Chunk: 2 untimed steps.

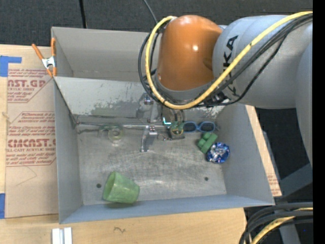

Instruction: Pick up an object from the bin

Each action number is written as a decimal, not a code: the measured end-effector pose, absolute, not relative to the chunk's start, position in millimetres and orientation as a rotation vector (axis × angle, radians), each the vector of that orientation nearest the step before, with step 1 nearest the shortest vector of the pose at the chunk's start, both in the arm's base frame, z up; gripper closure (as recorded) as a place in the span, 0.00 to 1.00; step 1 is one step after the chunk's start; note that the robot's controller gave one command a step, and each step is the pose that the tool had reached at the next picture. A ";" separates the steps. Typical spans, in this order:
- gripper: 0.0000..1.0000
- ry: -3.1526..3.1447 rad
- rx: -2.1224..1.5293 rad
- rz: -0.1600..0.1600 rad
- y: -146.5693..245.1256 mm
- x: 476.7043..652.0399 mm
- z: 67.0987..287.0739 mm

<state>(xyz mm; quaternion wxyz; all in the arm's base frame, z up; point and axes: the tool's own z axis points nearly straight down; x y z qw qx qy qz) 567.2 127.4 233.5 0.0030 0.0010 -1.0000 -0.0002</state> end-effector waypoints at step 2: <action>0.00 -3.146 -0.132 -0.007 176.3 481.8 75.7</action>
Offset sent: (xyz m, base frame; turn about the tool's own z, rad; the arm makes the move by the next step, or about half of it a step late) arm -0.0844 0.0305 -0.0969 0.0419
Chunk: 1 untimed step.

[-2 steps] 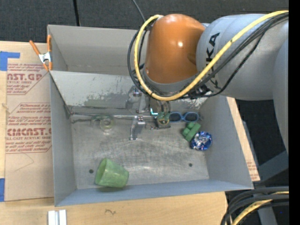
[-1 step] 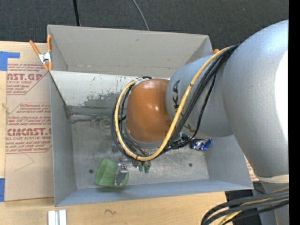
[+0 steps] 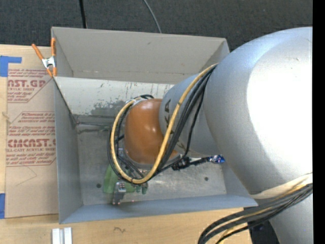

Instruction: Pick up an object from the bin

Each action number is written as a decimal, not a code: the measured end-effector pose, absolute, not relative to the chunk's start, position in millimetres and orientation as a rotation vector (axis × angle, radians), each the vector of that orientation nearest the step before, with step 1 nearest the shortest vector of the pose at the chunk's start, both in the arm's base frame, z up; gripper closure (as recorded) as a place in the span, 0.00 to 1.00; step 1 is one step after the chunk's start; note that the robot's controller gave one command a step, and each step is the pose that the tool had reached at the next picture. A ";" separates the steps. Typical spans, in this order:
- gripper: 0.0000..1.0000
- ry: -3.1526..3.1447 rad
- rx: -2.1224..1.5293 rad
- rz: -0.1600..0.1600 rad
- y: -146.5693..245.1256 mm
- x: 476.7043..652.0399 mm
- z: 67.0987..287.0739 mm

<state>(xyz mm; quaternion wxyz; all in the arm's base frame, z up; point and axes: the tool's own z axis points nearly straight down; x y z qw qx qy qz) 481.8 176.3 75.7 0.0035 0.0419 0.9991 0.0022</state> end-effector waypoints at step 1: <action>1.00 3.132 0.132 0.008 176.1 481.6 76.2</action>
Offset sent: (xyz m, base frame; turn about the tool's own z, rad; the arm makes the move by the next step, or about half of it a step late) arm 0.0000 0.0000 0.0000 0.0000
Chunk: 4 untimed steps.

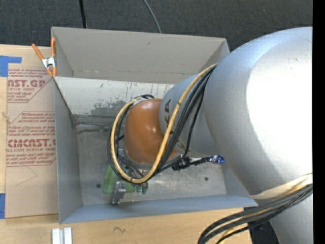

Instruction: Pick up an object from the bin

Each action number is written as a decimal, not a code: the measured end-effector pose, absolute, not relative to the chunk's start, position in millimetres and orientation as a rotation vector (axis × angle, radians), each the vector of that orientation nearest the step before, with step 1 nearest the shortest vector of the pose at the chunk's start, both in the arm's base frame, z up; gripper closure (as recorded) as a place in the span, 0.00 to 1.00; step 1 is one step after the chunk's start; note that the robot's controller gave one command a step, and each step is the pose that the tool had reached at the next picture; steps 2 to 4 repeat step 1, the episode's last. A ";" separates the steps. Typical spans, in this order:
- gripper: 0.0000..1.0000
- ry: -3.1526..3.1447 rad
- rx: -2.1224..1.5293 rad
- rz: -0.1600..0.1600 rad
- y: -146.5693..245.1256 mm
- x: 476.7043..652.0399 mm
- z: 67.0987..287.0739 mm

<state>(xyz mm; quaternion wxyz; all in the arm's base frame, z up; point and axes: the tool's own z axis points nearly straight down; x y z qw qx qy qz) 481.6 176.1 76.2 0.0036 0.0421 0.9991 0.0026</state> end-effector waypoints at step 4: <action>1.00 3.127 -0.211 0.003 179.0 480.7 229.2</action>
Offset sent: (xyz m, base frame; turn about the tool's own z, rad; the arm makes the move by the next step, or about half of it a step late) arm -0.0021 0.0017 0.1497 -0.2170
